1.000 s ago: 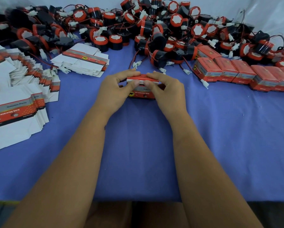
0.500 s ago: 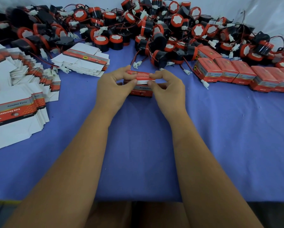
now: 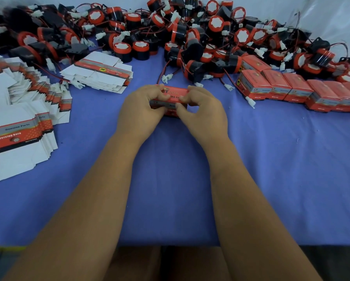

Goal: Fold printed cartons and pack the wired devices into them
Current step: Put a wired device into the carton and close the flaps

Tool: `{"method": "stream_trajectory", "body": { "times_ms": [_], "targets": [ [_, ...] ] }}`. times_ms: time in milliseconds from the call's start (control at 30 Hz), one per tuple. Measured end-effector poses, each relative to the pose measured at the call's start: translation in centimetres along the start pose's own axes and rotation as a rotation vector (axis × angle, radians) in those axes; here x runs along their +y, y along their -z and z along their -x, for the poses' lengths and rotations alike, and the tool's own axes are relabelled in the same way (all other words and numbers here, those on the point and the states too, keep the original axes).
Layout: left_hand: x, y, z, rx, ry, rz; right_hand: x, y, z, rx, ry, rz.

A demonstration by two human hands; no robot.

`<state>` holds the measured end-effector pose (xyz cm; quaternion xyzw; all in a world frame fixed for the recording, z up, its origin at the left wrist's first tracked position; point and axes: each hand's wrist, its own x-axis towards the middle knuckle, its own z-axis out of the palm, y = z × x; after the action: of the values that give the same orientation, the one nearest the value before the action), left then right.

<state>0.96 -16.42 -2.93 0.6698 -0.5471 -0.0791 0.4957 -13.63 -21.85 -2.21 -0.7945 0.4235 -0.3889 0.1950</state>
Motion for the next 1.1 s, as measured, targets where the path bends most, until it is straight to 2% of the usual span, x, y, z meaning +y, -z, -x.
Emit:
{"method": "stream_trajectory", "body": {
  "times_ms": [100, 267, 367, 433, 533, 600, 700, 733, 767, 800, 833, 867, 900, 967, 1000, 1033, 1100],
  "targets": [
    [0.0, 0.0, 0.0, -0.002, -0.002, -0.011, -0.4, -0.2, -0.1, 0.011, -0.018, 0.050],
    [0.0, 0.0, 0.1, -0.016, -0.008, -0.065, -0.6, -0.7, 0.3, 0.064, 0.052, 0.154],
    [0.4, 0.1, 0.2, 0.003, 0.011, -0.008, -0.6, -0.9, 0.5, 0.001, -0.054, 0.019],
    [0.4, 0.3, 0.2, 0.069, 0.099, 0.111, -0.3, -0.7, 0.3, -0.019, -0.184, -0.074],
    [0.8, 0.5, 0.1, 0.105, 0.280, 0.277, -0.1, -0.2, -0.2, 0.192, -0.276, -0.045],
    [1.1, 0.6, 0.1, 0.023, 0.339, 0.365, -0.9, 0.1, 0.0, 0.323, -0.121, 0.044],
    [1.1, 1.0, -0.2, -0.240, 0.260, 0.457, -2.8, -0.1, 0.8, 0.374, 0.326, 0.211],
    [1.1, 0.6, 0.0, -0.281, 0.241, 0.433, -3.5, -0.4, 1.1, 0.377, 0.454, 0.263],
    [1.8, -0.1, 0.3, -0.234, 0.246, 0.419, -4.3, -0.9, 1.4, 0.361, 0.559, 0.285],
    [2.7, -1.7, 0.9, -0.096, 0.265, 0.319, -5.1, -1.5, 1.6, 0.316, 0.639, 0.275],
    [2.9, -1.9, 1.5, 0.131, 0.240, 0.168, -5.7, -2.0, 1.9, 0.249, 0.688, 0.247],
    [4.6, -1.1, 2.0, 0.025, 0.274, 0.133, -6.2, -2.5, 2.1, 0.164, 0.688, 0.233],
    [4.8, -1.2, 2.4, 0.116, 0.319, -0.032, -6.5, -2.9, 2.3, 0.069, 0.627, 0.259],
    [2.6, -1.4, 0.8, 0.242, 0.160, -0.296, -6.2, -3.1, 2.3, -0.046, 0.394, 0.356],
    [1.6, -0.1, 0.3, 0.110, 0.156, -0.238, -5.8, -2.8, 2.0, -0.052, 0.280, 0.387],
    [0.0, 1.2, -0.4, 0.076, 0.204, -0.189, -5.2, -2.3, 1.7, -0.038, 0.180, 0.405],
    [-0.9, 1.9, -0.7, 0.152, 0.256, -0.286, -3.5, -1.2, 0.8, 0.022, -0.005, 0.460]
  ]
}}
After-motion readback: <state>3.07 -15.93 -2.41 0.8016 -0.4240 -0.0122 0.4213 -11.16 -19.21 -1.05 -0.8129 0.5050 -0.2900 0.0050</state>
